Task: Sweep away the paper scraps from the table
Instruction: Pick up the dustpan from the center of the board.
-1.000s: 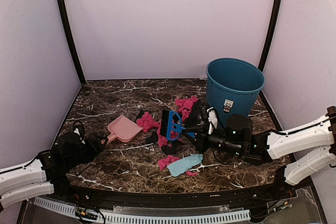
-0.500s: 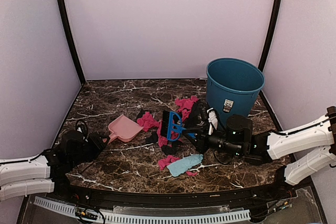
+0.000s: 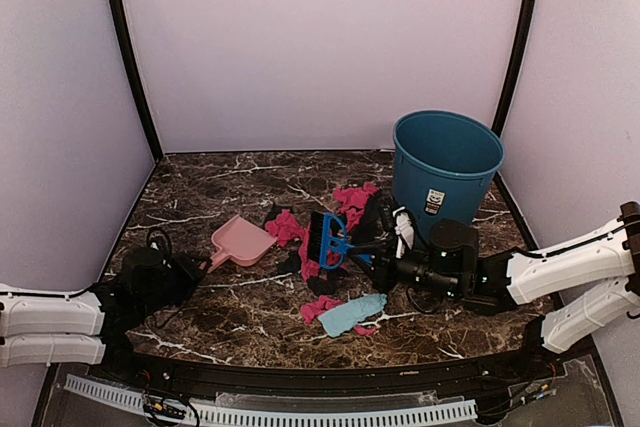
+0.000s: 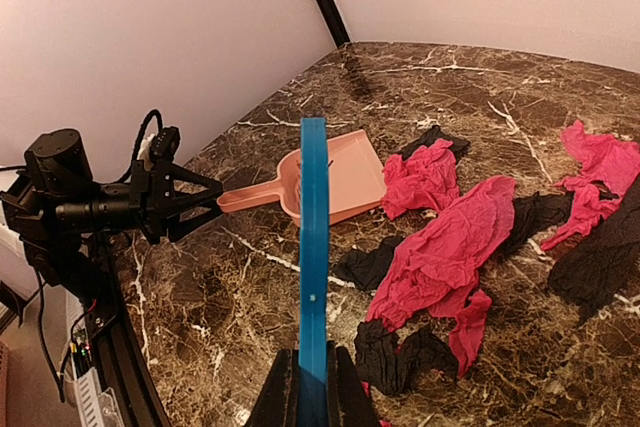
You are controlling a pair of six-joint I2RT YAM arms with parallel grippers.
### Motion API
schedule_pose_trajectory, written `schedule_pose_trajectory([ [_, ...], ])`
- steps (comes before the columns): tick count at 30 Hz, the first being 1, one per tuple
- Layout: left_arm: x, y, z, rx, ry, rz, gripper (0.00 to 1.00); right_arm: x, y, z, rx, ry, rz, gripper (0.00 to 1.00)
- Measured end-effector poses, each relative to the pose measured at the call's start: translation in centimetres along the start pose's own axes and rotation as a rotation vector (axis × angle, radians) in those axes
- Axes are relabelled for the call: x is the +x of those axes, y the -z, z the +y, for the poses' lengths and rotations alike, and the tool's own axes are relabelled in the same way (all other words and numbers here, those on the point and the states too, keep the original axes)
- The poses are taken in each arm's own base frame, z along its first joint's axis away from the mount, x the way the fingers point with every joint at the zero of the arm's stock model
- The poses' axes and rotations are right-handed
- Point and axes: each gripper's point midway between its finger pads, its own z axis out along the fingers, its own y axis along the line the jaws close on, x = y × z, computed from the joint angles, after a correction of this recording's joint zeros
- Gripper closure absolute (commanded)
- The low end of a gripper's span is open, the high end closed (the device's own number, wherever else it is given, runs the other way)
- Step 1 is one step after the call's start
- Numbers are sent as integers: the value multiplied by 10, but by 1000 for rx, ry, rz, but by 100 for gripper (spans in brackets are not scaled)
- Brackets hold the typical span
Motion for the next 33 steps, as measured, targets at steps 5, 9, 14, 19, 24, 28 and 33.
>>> schedule_pose_trajectory([
  [5,1,-4,1,-3,2,-1,53,1,0,-1,4,1,4,100],
  [9,1,-7,1,-3,6,-3,62,1,0,-1,5,3,4,100],
  [14,0,-10,1,-1,11,-7,77,1,0,-3,14,6,1,100],
  [19,-2,-8,-2,8,9,-15,87,1,0,-4,21,9,-1,100],
  [24,-10,-1,-9,24,-4,-42,94,1,0,-4,22,9,0,100],
  [28,-17,8,-14,31,-18,-69,99,2,0,-5,24,10,2,100],
  [33,-25,18,-19,31,-43,-92,100,2,0,-5,25,13,4,100],
])
